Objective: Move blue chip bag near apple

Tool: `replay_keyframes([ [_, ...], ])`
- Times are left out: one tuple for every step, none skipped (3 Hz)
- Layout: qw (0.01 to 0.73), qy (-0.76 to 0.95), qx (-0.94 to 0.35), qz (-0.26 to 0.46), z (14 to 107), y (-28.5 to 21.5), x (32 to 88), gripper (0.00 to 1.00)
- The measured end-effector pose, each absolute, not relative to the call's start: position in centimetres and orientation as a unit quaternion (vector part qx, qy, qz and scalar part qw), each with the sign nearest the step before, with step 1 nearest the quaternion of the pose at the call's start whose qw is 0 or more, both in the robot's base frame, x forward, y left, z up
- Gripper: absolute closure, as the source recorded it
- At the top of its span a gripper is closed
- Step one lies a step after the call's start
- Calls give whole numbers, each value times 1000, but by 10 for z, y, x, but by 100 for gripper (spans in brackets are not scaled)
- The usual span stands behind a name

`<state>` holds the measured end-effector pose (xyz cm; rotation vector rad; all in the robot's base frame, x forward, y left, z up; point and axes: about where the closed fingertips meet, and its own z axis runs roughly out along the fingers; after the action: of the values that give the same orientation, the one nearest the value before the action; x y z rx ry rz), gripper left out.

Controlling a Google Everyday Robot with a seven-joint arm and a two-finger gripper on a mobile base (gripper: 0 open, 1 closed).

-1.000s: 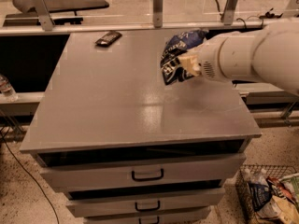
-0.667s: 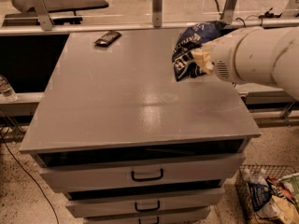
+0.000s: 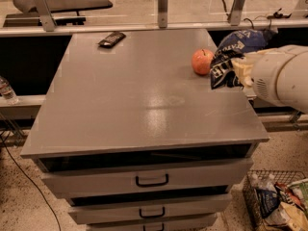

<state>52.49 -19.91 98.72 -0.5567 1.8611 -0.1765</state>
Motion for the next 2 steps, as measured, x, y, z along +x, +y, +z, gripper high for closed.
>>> replay_keyframes([
  [568,794,-207,-70,962,-224,536,100],
  [567,799,-192,-55,936,-236,559,100],
])
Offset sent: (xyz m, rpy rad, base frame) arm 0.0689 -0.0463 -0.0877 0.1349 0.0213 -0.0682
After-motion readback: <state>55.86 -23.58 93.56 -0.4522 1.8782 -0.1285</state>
